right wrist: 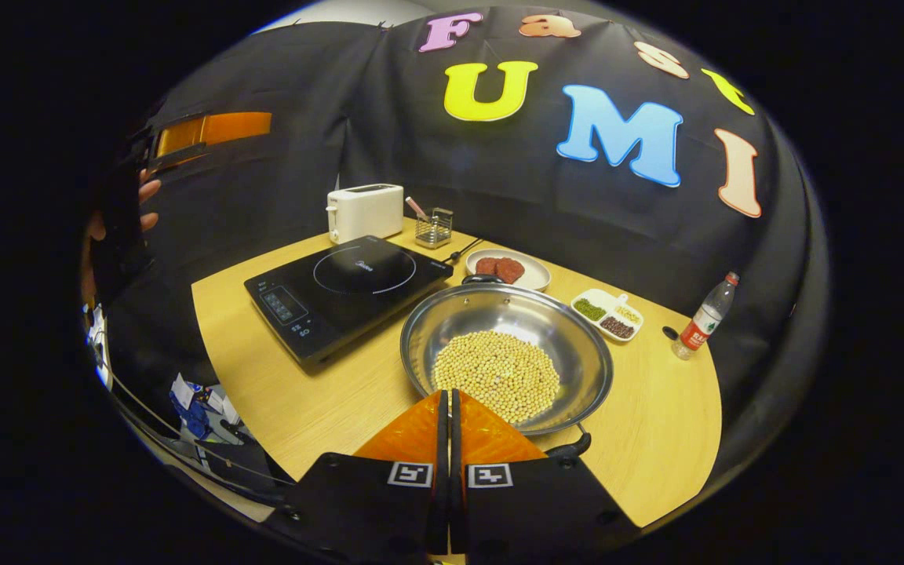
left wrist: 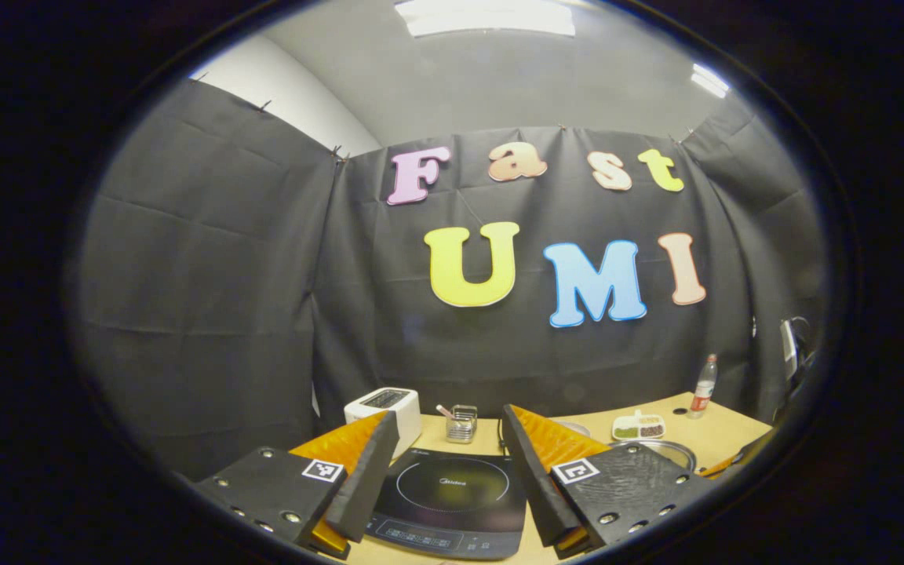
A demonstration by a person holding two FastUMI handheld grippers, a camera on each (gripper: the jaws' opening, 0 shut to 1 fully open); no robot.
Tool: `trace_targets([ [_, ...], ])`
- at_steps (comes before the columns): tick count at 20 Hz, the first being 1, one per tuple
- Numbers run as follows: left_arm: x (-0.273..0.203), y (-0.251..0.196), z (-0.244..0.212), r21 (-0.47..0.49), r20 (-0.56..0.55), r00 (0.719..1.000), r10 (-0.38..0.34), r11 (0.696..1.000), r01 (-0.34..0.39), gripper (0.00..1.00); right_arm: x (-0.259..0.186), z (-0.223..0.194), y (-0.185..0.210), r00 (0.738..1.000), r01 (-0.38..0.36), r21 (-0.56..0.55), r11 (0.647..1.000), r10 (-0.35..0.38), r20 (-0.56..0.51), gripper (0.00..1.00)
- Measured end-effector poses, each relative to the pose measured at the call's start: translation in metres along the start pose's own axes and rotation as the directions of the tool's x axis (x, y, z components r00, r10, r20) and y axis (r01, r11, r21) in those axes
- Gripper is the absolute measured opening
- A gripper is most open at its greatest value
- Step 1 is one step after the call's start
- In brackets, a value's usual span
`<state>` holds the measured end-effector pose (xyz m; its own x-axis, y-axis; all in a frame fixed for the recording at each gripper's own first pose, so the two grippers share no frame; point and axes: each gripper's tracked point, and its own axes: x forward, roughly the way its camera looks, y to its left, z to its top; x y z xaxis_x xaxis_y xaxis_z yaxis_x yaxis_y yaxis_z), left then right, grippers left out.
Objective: First push the handle of the pot to place it horizontally, then grasp the pot with both hands and set it on the induction cooktop.
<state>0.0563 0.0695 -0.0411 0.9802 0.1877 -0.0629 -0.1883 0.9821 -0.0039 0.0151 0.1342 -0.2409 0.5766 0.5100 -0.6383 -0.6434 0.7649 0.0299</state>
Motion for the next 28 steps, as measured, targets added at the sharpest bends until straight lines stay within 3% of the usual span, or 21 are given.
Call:
trace_targets([
  [5,0.006,-0.012,-0.007,0.021,-0.018,1.000,0.017,1.000,-0.017,0.81,0.011,-0.032,-0.002,0.994,-0.062,0.005,0.998,0.062,-0.095,0.02],
  [11,0.014,-0.024,-0.014,0.031,-0.040,0.999,0.032,0.999,-0.031,0.78,0.027,-0.057,-0.017,0.983,-0.077,0.004,0.997,0.077,-0.168,0.02],
  [21,0.031,-0.046,-0.022,0.039,-0.056,0.998,0.024,0.999,-0.022,0.81,0.037,-0.071,-0.043,0.975,-0.060,0.024,0.998,0.064,-0.214,0.02],
  [28,0.043,-0.063,-0.025,0.034,-0.057,0.998,0.002,0.999,0.000,0.78,0.039,-0.074,-0.063,0.975,-0.011,0.039,0.999,0.019,-0.222,0.02],
])
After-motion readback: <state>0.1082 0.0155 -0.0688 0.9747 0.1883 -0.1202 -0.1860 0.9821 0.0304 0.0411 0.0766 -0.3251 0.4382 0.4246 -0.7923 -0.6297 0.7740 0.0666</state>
